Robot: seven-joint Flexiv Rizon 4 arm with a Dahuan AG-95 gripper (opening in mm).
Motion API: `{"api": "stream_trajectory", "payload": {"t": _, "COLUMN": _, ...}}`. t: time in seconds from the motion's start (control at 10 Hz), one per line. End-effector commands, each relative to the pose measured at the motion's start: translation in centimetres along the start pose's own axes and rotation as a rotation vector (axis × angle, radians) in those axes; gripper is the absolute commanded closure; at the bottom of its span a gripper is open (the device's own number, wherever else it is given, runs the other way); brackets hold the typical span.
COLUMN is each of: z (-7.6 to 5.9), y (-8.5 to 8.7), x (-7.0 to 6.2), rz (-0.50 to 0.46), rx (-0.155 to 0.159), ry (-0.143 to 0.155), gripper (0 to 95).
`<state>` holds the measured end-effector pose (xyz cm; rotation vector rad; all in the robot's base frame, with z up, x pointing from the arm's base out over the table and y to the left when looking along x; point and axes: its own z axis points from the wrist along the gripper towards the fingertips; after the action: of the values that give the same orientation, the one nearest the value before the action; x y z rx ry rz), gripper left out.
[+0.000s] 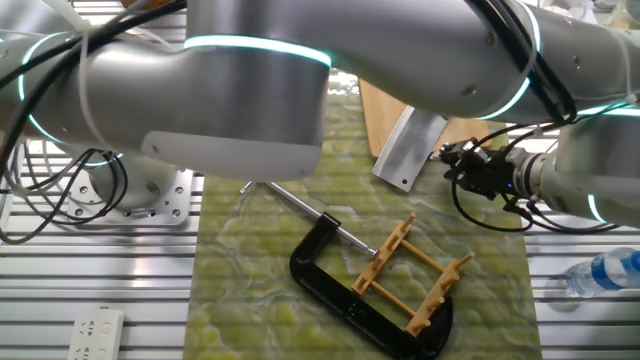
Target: Put the knife on the knife rack
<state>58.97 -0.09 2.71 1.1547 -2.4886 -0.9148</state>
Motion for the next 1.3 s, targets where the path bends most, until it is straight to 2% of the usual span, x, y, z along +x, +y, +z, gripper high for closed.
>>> {"api": "stream_trajectory", "payload": {"t": 0.1, "z": 0.2, "y": 0.0, "x": -0.3, "rz": -0.009, "rx": -0.02, "ry": 0.011, "gripper": 57.0}}
{"api": "stream_trajectory", "payload": {"t": 0.3, "z": 0.3, "y": 0.1, "x": -0.3, "rz": -0.02, "rx": -0.041, "ry": 0.004, "gripper": 57.0}}
{"api": "stream_trajectory", "payload": {"t": 0.4, "z": 0.6, "y": 0.3, "x": -0.6, "rz": -0.022, "rx": -0.056, "ry": 0.01, "gripper": 57.0}}
{"api": "stream_trajectory", "payload": {"t": 0.8, "z": 1.7, "y": 1.2, "x": -0.7, "rz": -0.019, "rx": -0.079, "ry": 0.026, "gripper": 57.0}}
{"api": "stream_trajectory", "payload": {"t": 1.3, "z": 2.3, "y": 1.5, "x": -0.4, "rz": -0.014, "rx": -0.11, "ry": 0.039, "gripper": 57.0}}
